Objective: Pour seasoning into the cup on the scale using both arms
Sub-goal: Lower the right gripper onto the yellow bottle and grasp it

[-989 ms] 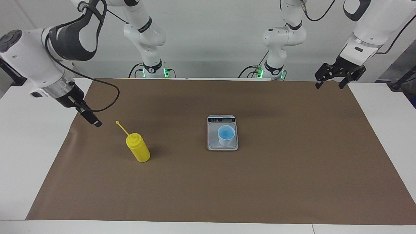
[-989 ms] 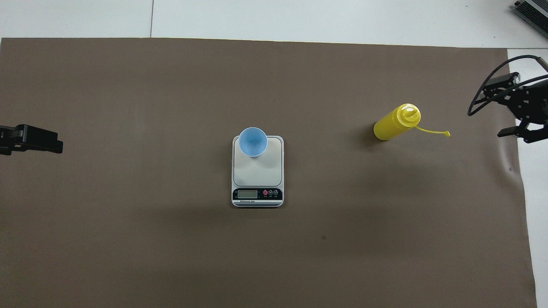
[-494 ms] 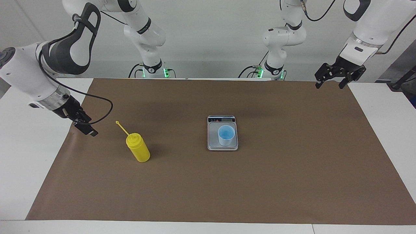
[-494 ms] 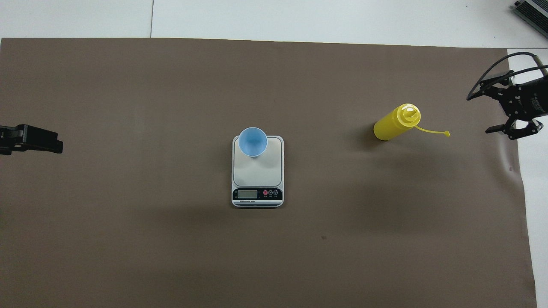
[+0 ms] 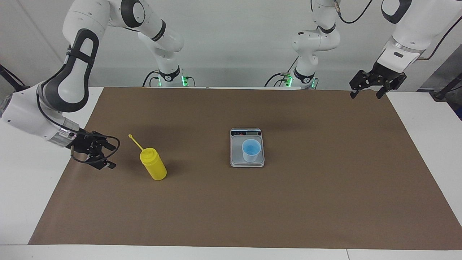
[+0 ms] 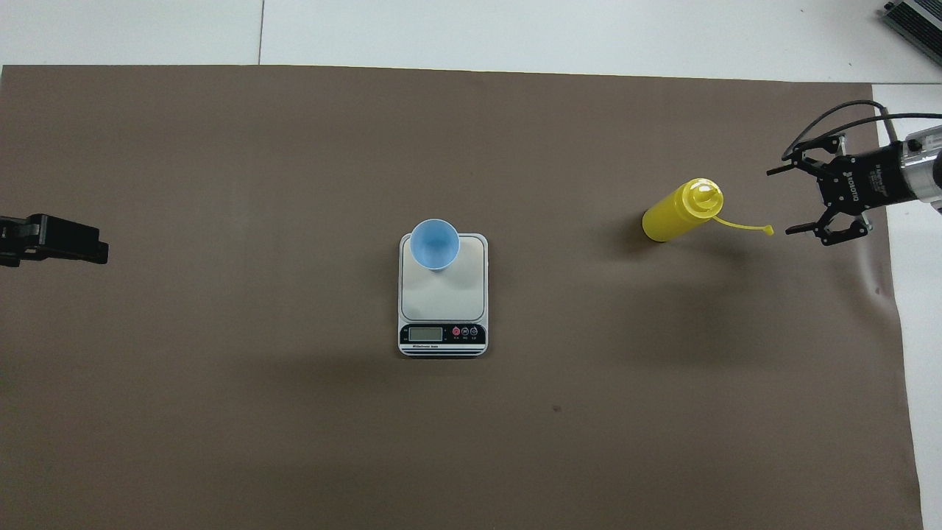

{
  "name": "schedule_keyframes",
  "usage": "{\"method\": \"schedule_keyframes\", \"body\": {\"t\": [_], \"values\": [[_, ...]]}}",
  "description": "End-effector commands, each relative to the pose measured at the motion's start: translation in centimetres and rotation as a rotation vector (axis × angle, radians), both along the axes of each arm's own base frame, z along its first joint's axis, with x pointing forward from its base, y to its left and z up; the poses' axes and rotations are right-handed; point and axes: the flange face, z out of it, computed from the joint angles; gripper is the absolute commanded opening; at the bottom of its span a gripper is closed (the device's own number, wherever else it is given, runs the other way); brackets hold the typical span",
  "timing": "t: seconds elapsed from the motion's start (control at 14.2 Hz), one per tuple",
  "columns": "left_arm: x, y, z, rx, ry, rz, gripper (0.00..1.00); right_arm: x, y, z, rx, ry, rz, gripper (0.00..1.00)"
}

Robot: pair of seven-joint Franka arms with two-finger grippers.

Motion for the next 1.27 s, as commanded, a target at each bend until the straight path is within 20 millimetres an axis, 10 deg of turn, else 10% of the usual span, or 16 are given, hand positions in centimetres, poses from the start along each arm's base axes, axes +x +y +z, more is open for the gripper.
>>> {"method": "schedule_keyframes", "body": {"t": [0.0, 1.2], "values": [[-0.6, 0.3, 0.2, 0.012, 0.008, 0.010, 1.00, -0.3, 1.6, -1.7, 0.092, 0.062, -0.087, 1.00], [-0.6, 0.3, 0.2, 0.012, 0.008, 0.010, 1.00, -1.6, 7.3, -4.9, 0.247, 0.182, -0.260, 1.00]]}}
